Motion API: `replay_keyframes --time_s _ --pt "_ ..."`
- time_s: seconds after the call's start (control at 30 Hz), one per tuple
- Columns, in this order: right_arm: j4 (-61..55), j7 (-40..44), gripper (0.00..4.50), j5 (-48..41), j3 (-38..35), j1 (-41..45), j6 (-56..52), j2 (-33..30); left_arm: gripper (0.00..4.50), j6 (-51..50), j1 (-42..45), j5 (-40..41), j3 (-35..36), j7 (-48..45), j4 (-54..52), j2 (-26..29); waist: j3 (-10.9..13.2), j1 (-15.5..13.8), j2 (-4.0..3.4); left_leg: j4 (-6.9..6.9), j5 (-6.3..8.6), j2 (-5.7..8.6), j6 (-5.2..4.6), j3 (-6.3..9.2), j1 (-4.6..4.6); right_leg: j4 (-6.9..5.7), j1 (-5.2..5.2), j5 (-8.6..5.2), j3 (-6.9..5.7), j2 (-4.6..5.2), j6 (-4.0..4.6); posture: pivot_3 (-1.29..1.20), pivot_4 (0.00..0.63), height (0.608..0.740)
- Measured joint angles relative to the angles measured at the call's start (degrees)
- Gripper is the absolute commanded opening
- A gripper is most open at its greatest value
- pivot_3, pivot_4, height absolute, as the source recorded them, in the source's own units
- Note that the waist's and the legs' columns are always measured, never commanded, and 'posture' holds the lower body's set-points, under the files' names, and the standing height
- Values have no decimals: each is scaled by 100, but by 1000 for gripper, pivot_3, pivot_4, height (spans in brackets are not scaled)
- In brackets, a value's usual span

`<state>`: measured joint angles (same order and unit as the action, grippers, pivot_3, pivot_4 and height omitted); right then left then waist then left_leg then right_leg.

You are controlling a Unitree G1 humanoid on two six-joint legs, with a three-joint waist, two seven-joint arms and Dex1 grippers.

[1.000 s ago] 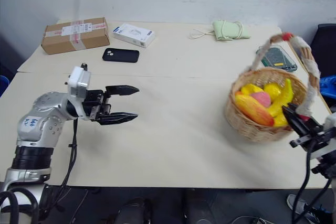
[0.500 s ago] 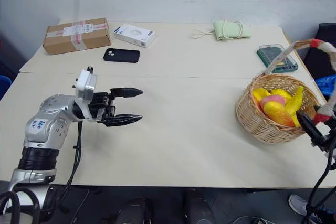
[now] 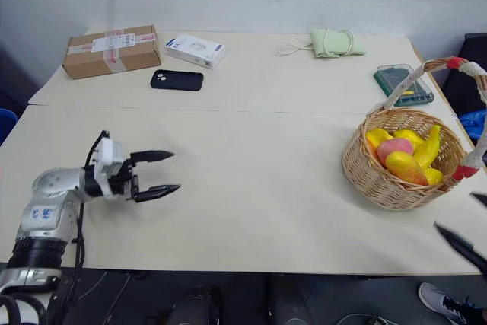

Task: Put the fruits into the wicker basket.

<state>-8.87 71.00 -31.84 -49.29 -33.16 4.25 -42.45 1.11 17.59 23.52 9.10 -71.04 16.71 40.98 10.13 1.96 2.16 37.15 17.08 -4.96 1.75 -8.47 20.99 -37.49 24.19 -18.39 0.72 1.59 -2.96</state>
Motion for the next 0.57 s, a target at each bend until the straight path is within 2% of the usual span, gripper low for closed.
replay_keyframes --time_s 0.17,0.3,0.43,0.57 --pt "-483 155 4454 388 1423 176 387 343 4500 33 -478 0 226 72 -358 158 -1 44 -2 3 -7 -10 -18 -2 -7 0 -7 13 -19 28 17 0 150 740" --pt "-667 -39 4454 693 2930 1146 412 692 4500 -213 -1178 63 289 330 -1192 90 0 112 2 -5 -8 -17 -13 1 -33 -1 -28 13 -27 29 32 0 150 740" --pt "-367 -282 4454 963 3664 2242 420 790 4500 -75 -1603 -35 383 688 -1609 -16 6 110 -9 -9 -3 -16 -7 4 -52 -1 -43 7 -28 28 43 0 150 740" --pt "48 -380 4454 1119 4053 2781 453 793 4500 147 -1847 -129 398 888 -1640 -138 6 58 -8 -11 2 -22 0 9 -54 0 -45 -1 -33 20 55 0 150 740"
